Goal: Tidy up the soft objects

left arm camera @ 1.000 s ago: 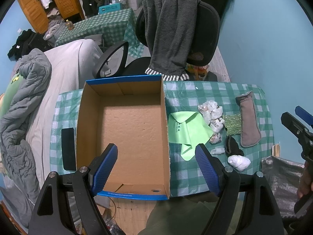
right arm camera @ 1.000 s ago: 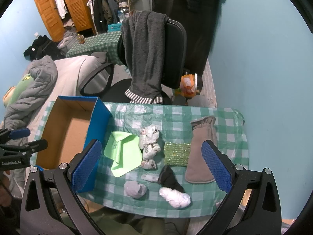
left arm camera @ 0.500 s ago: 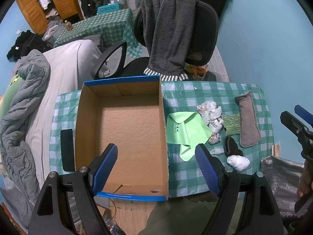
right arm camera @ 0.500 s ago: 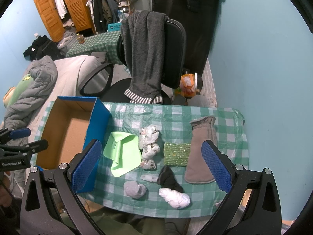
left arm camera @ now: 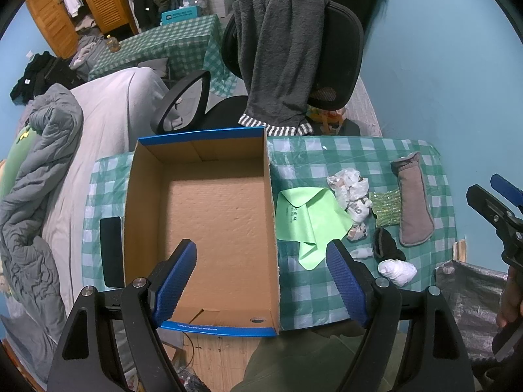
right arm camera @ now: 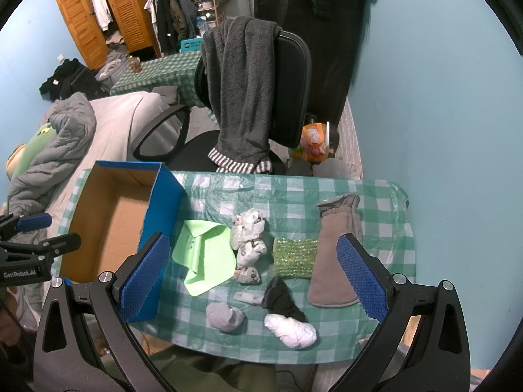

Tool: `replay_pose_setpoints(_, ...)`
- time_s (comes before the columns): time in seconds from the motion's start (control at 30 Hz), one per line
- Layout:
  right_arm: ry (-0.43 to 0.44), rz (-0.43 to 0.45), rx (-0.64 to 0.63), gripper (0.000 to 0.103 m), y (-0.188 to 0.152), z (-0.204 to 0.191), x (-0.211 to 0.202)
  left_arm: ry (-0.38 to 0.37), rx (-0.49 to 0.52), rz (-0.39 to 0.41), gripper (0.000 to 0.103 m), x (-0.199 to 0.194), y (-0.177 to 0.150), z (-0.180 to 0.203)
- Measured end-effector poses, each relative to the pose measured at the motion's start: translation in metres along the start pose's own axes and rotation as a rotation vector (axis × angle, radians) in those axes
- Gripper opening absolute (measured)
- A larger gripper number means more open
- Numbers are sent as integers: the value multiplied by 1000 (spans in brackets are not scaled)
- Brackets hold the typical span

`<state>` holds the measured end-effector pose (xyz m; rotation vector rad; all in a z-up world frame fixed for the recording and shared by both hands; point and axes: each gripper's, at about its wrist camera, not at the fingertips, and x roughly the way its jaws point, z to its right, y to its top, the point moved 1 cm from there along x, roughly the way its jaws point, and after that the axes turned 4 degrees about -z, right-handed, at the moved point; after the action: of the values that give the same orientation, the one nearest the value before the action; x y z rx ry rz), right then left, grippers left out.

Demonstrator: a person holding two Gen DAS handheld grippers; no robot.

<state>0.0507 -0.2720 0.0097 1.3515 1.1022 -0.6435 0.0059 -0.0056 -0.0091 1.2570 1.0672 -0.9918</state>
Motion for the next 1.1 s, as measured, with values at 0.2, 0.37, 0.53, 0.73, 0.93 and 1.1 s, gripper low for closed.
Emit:
replay_pose_setpoints(0.2, 0, 0, 0, 101, 0, 0, 0, -1, 0, 0, 83, 0, 0, 0)
replay_pose_setpoints(0.37, 0, -2, 0, 101, -1, 1, 0, -1, 0, -2, 83, 0, 0, 0)
replay_pose_setpoints(0.53, 1, -1, 0, 101, -2, 2, 0, -2, 2, -1, 83, 0, 0, 2)
replay_pose_setpoints(0.73, 0, -3, 1, 101, -4, 5, -2, -5, 5, 0, 83, -1, -2, 4)
replay_pose_setpoints(0.93, 0, -4, 2, 101, -7, 9, -3, -8, 12, -2, 83, -4, -5, 13)
replay_pose_setpoints(1.1, 0, -6, 4, 101, -6, 5, -3, -12, 19, -5, 83, -3, -8, 18)
